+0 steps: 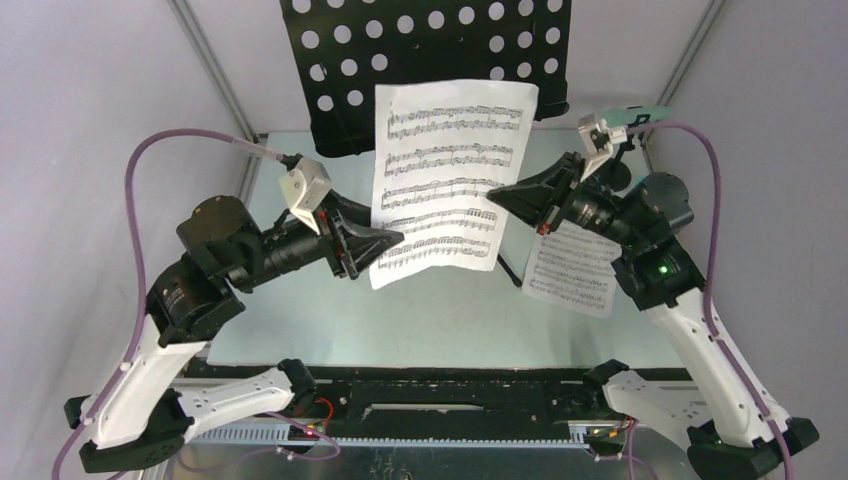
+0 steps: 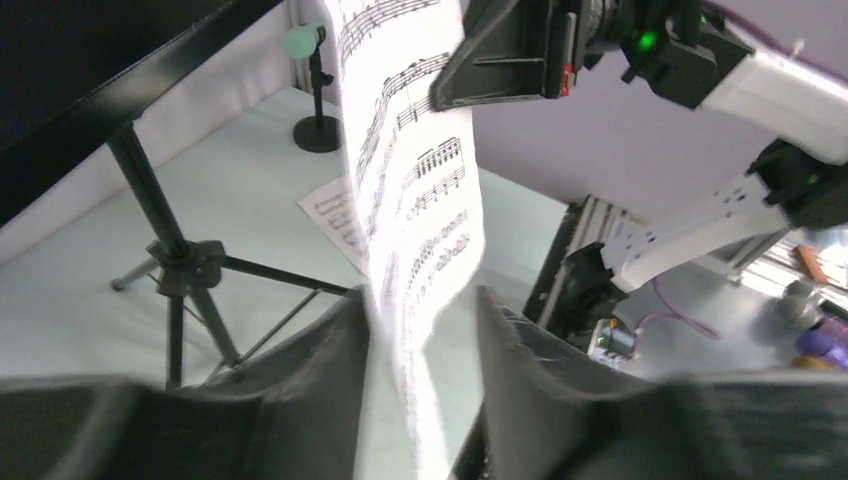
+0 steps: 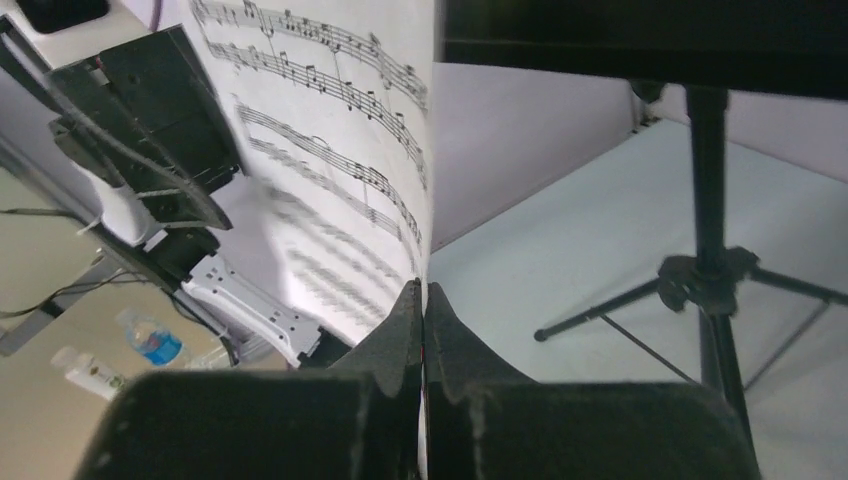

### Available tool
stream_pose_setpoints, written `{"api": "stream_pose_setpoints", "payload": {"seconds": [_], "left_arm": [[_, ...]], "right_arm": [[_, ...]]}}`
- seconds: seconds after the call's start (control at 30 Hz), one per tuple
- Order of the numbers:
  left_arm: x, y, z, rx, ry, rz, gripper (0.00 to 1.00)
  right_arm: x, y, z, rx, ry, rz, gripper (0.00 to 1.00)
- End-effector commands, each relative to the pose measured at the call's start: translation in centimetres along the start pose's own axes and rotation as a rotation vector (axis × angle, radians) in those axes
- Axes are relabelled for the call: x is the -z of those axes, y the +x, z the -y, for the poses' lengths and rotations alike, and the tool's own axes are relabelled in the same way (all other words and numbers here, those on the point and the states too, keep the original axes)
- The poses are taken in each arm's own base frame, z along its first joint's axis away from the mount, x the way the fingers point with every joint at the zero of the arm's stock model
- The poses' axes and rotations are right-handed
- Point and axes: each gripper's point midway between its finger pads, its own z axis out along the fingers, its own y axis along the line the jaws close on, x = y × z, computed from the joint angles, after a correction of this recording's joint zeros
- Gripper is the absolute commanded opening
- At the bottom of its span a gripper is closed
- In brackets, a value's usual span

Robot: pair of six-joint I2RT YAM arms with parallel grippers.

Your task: Pack up the instrument practice props

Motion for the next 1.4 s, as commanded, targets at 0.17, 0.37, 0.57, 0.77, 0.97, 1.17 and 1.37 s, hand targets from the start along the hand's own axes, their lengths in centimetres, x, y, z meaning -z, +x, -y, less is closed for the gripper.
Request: {"api": "stream_pose_setpoints", "payload": {"seconds": [0.17, 0.37, 0.57, 0.77, 0.97, 1.17, 1.37], "left_arm": [[1.0, 1.5, -2.5, 0.003, -0.142, 0.009, 0.74], [2.8, 4.8, -3.8, 0.029, -0.233, -0.061, 0.89], [5.5, 6.5, -5.2, 0.054, -0.338, -0.057, 0.93], [6.3, 8.7, -5.8, 0.066, -0.378, -0.1, 0.93], [5.6, 10.7, -6.2, 0.065, -0.382, -0.167, 0.93], [5.2, 12.2, -6.6, 0.061, -0.393, -0.216, 0.92], [5.2, 13.2, -6.7, 0.067, -0.397, -0.233, 0.92]], "right_arm": [[7.0, 2.4, 4.7, -0.027, 0.48, 0.053, 0.0], [12.2, 6.8, 10.9, -0.12, 0.813, 0.029, 0.0], [16.1, 8.4, 15.6, -0.226, 1.023, -0.016, 0.0], [17.8, 11.5, 20.8, -0.341, 1.102, -0.152, 0.0], [20.8, 14.6, 27.4, -0.382, 1.311, -0.307, 0.0], [23.1, 17.0, 30.7, -0.406, 1.438, -0.416, 0.0], [23.8, 17.6, 32.6, -0.41, 1.479, -0.441, 0.0]]}}
